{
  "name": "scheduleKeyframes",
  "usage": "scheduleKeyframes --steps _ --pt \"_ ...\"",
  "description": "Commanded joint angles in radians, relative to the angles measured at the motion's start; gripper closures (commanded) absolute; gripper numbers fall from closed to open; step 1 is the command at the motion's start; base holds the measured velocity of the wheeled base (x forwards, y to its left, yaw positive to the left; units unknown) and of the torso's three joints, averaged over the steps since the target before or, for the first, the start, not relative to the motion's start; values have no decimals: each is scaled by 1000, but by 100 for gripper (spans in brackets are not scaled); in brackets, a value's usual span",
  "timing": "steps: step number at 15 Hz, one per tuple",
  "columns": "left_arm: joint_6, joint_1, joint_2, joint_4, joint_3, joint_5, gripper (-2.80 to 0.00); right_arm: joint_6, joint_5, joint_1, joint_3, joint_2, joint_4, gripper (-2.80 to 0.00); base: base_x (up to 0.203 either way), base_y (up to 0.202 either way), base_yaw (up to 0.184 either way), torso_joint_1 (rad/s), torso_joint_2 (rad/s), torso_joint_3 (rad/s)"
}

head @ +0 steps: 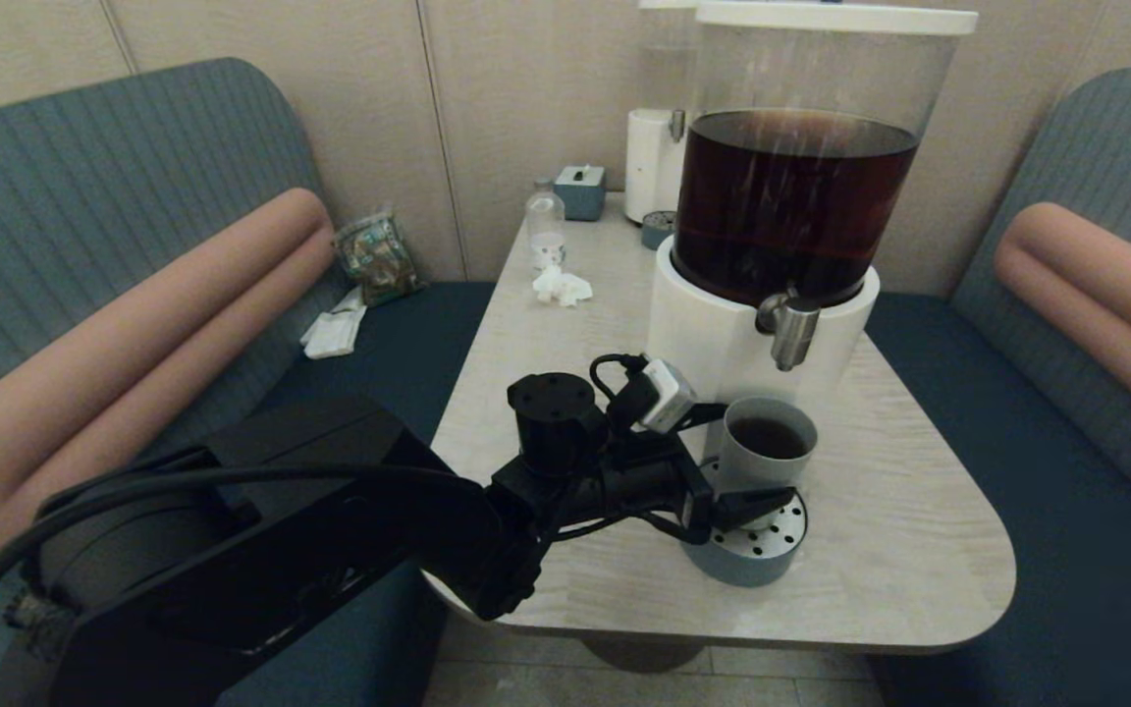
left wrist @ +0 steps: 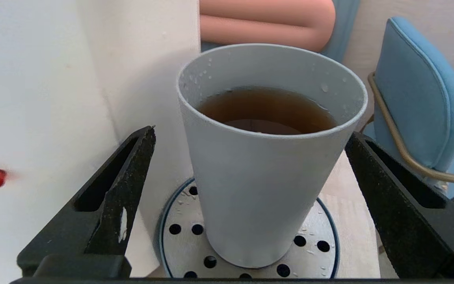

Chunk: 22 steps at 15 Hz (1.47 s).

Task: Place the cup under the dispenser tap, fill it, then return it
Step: Place the cup next to the water dispenser

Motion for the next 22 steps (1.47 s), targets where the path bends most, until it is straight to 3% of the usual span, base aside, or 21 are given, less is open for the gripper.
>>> scheduleKeyframes --steps 1,22 --pt "1 0 8 -7 -5 -4 -280 -1 0 0 0 -2 0 0 0 0 0 0 0 0" --pt "-12 -14 52 -10 -64 41 -280 -1 0 0 0 -2 0 0 0 0 0 0 0 0"
